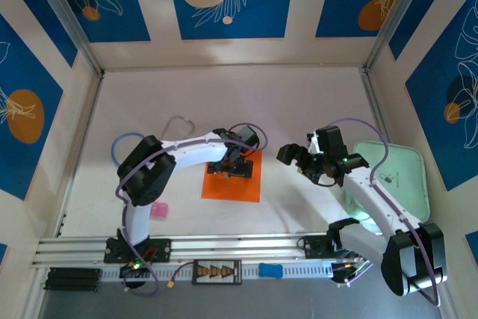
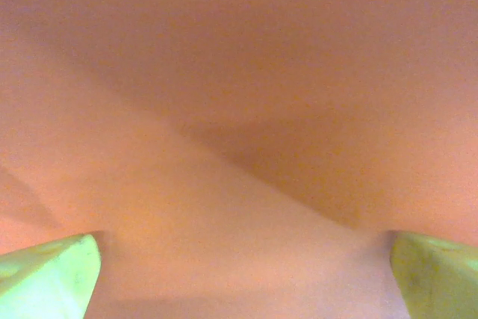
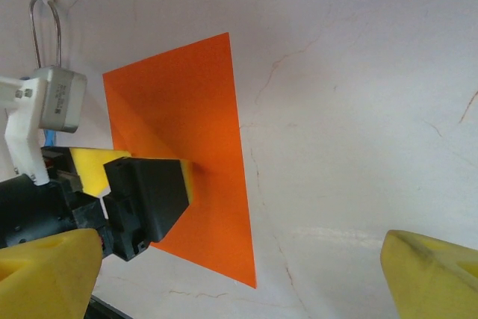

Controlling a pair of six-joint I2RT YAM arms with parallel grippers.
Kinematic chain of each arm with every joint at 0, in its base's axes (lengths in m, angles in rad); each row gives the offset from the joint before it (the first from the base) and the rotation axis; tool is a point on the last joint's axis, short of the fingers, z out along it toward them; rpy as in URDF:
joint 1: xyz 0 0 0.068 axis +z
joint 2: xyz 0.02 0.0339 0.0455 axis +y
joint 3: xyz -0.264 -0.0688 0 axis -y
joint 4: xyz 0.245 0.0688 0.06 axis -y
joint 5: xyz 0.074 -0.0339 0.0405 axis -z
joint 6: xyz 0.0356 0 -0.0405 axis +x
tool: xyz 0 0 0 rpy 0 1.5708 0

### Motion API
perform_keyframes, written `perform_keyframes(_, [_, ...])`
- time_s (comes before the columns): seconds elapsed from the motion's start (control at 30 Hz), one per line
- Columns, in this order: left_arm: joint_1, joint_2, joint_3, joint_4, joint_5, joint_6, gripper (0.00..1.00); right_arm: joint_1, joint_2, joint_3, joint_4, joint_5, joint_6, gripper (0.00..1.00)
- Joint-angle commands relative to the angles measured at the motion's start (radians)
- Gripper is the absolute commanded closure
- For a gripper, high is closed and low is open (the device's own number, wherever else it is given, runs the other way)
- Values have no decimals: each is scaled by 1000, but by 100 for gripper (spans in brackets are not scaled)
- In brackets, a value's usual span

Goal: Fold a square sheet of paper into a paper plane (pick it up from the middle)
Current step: First fold in half a square sheet of paper at the center of the table.

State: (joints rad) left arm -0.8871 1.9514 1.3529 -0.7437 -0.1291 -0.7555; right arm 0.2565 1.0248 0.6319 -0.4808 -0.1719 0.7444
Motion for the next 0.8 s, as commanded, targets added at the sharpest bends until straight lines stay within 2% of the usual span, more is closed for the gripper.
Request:
perform_keyframes(0.0, [-6, -64, 1, -22, -13, -52, 0, 7, 10, -8, 0, -21, 1, 4])
perform_keyframes(0.37, [-7, -12, -38, 19, 60, -108, 0, 7, 26, 0, -17, -21, 4, 4])
perform_keyframes(0.77, [-14, 65, -67, 14, 52, -94, 3, 12, 2, -10, 31, -56, 3, 2])
